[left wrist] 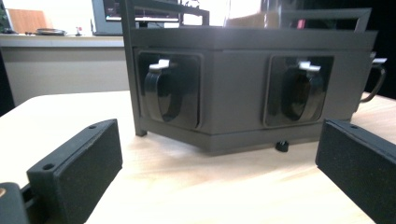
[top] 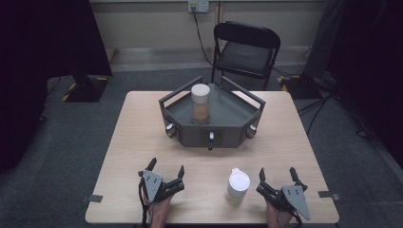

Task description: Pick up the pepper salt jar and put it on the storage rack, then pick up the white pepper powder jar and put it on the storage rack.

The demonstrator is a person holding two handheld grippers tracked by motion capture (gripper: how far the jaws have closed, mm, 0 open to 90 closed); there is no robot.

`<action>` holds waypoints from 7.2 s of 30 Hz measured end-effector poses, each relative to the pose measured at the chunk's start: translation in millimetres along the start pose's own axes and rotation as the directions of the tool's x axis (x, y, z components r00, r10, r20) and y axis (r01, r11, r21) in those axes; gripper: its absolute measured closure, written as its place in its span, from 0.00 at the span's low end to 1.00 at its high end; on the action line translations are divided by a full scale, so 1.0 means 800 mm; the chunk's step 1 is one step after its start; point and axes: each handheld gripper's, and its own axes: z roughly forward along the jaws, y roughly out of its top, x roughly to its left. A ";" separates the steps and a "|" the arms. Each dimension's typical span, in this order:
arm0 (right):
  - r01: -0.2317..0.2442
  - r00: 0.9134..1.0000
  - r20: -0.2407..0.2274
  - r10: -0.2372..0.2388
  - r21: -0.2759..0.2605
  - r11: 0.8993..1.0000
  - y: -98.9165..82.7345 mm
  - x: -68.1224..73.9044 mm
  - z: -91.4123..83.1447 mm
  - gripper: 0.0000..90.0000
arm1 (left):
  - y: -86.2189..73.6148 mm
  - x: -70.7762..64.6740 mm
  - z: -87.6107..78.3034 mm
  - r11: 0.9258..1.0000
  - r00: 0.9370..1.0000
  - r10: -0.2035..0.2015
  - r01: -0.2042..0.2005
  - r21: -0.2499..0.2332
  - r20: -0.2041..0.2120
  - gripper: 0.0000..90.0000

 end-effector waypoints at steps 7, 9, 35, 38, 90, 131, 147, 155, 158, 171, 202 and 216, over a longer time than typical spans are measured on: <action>0.000 1.000 0.002 0.000 0.000 1.000 0.000 0.000 0.000 0.01 | -0.005 0.000 -0.003 1.000 1.000 0.011 -0.012 -0.014 -0.014 0.00; 0.000 1.000 0.002 0.000 0.000 1.000 0.000 0.000 0.000 0.01 | -0.008 0.001 -0.004 1.000 1.000 0.007 -0.007 -0.028 -0.017 0.00; 0.000 1.000 -0.008 0.000 0.000 1.000 0.000 -0.002 0.000 0.01 | -0.018 -0.007 -0.007 0.997 0.998 0.019 -0.023 -0.070 -0.052 0.00; -0.002 1.000 -0.010 0.002 0.002 1.000 0.000 -0.002 0.000 0.01 | -0.018 -0.007 -0.007 0.997 0.999 0.018 -0.021 -0.070 -0.051 0.00; -0.026 0.984 -0.180 0.012 -0.076 0.997 0.067 0.021 -0.032 0.02 | -0.018 -0.006 -0.007 0.997 0.999 0.019 -0.022 -0.070 -0.045 0.00; 0.037 0.950 -0.310 -0.036 -0.004 0.999 0.054 0.060 -0.027 0.08 | -0.018 -0.005 -0.007 0.997 0.999 0.019 -0.022 -0.069 -0.043 0.00; 0.029 0.949 -0.316 -0.009 0.058 0.998 0.042 0.061 -0.034 0.21 | -0.018 -0.006 -0.007 0.997 0.999 0.019 -0.022 -0.069 -0.044 0.01; 0.032 0.945 -0.327 -0.006 0.076 0.997 0.042 0.057 -0.034 0.31 | -0.018 -0.006 -0.007 0.997 0.999 0.019 -0.022 -0.069 -0.044 0.01; 0.032 0.944 -0.331 -0.002 0.085 0.996 0.044 0.054 -0.033 0.33 | -0.018 -0.006 -0.007 0.997 0.999 0.019 -0.023 -0.069 -0.044 0.01; 0.028 0.944 -0.329 0.005 0.098 0.995 0.048 0.054 -0.033 0.33 | -0.018 -0.006 -0.007 0.997 0.999 0.019 -0.022 -0.069 -0.045 0.01; 0.036 0.926 -0.378 0.018 0.136 0.990 0.106 0.040 0.006 0.34 | -0.018 -0.007 -0.007 0.997 0.999 0.019 -0.022 -0.069 -0.051 0.01; 0.039 0.915 -0.404 0.007 0.106 0.994 0.132 0.038 0.026 0.33 | -0.018 -0.007 -0.007 0.997 0.999 0.019 -0.022 -0.069 -0.051 0.01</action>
